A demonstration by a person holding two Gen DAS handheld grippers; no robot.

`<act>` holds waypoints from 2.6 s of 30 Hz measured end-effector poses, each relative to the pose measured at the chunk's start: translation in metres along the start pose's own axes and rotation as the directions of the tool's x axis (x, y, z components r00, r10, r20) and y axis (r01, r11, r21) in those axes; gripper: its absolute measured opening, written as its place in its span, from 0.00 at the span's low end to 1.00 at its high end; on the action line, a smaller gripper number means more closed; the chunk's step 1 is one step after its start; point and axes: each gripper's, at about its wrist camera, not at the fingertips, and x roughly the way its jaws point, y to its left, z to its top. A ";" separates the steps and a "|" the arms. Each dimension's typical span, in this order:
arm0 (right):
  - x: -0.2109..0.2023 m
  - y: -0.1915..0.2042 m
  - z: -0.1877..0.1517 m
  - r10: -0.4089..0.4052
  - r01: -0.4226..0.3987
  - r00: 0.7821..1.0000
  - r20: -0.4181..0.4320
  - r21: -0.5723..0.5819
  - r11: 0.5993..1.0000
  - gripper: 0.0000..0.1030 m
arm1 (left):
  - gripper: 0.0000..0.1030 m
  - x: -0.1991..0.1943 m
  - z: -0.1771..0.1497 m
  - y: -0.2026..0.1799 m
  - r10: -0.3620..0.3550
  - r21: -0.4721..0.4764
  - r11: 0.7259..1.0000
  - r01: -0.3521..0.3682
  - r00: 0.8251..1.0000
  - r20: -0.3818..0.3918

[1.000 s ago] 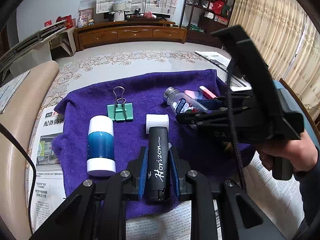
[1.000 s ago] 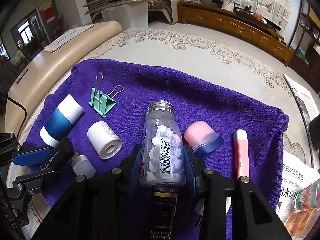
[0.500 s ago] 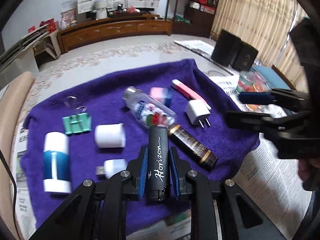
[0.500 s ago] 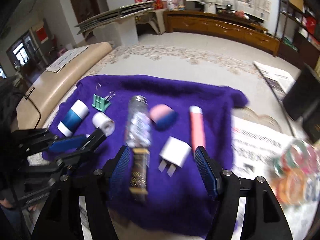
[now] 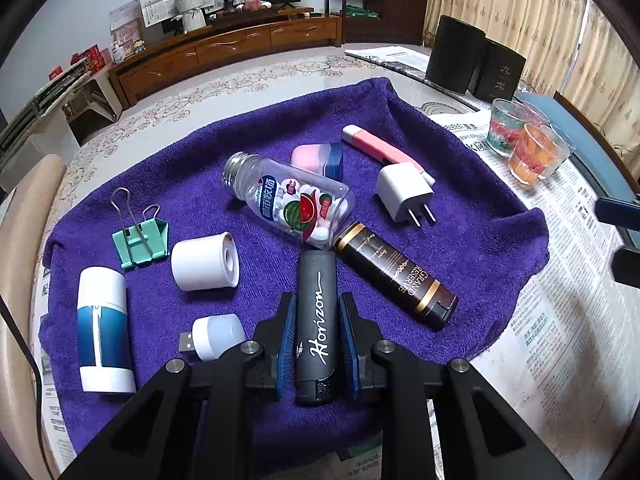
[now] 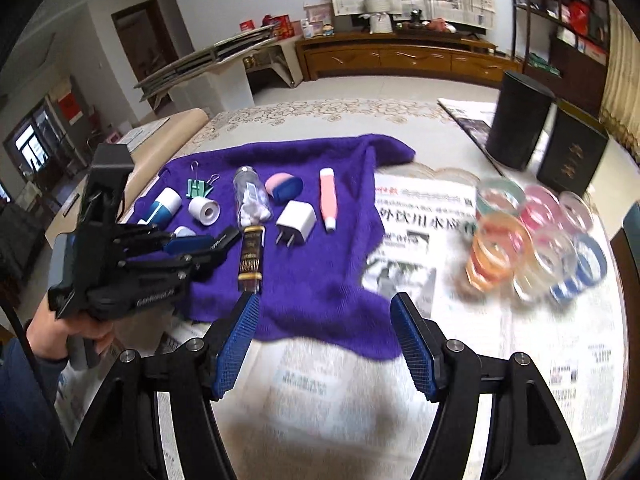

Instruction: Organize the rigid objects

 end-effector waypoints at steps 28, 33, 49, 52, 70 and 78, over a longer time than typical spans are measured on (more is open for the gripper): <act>-0.088 0.054 -0.066 -0.038 0.031 0.994 0.100 0.073 0.997 1.00 | 1.00 -0.174 -0.097 -0.011 0.097 -0.233 0.971 -0.048 0.973 0.207; -0.101 0.079 -0.080 -0.084 0.075 0.992 0.096 0.090 0.993 1.00 | 1.00 -0.217 -0.146 -0.015 0.153 -0.315 0.946 -0.083 0.967 0.204; -0.166 0.133 -0.150 -0.159 0.143 0.982 0.100 0.145 0.979 1.00 | 1.00 -0.276 -0.236 -0.027 0.199 -0.400 0.909 -0.121 0.967 0.160; -0.175 0.137 -0.160 -0.189 0.174 0.977 0.097 0.143 0.974 1.00 | 1.00 -0.287 -0.240 -0.033 0.207 -0.399 0.908 -0.129 0.965 0.159; -0.220 0.142 -0.194 -0.245 0.223 0.963 0.109 0.183 0.958 1.00 | 1.00 -0.321 -0.256 -0.058 0.318 -0.368 0.895 -0.252 0.939 0.129; -0.220 0.145 -0.193 -0.251 0.230 0.962 0.106 0.180 0.957 1.00 | 1.00 -0.329 -0.259 -0.058 0.310 -0.389 0.890 -0.237 0.941 0.137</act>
